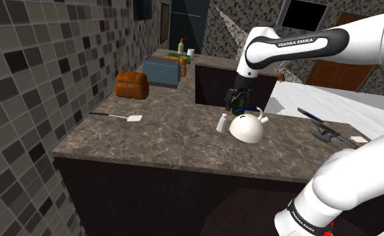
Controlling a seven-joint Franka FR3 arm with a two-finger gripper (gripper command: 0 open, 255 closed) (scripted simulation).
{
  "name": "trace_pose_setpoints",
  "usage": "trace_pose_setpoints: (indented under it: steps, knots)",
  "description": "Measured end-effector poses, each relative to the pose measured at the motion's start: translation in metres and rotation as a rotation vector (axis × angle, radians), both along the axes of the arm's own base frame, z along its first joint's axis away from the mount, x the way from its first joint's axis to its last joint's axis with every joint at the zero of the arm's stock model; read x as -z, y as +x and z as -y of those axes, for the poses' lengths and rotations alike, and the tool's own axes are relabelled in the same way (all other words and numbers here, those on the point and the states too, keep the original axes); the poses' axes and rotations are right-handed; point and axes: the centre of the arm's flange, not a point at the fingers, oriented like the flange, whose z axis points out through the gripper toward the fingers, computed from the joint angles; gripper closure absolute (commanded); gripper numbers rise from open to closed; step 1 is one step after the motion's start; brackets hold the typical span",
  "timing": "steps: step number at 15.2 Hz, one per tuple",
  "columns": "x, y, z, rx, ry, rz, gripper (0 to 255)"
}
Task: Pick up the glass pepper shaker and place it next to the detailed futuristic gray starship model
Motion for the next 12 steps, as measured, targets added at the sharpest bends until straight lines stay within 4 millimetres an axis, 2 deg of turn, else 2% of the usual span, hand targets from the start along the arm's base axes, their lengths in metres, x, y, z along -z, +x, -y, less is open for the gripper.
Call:
trace_pose_setpoints:
  steps: [5, 7, 11, 12]
  knots:
    - [0.033, 0.042, 0.04, 0.069, 0.009, -0.011, 0]
    - [0.048, 0.067, 0.053, 0.096, 0.013, -0.016, 0]
    - [0.075, 0.097, 0.084, 0.15, 0.021, -0.025, 0]
    - [0.082, 0.1, 0.088, 0.156, 0.021, -0.027, 0]
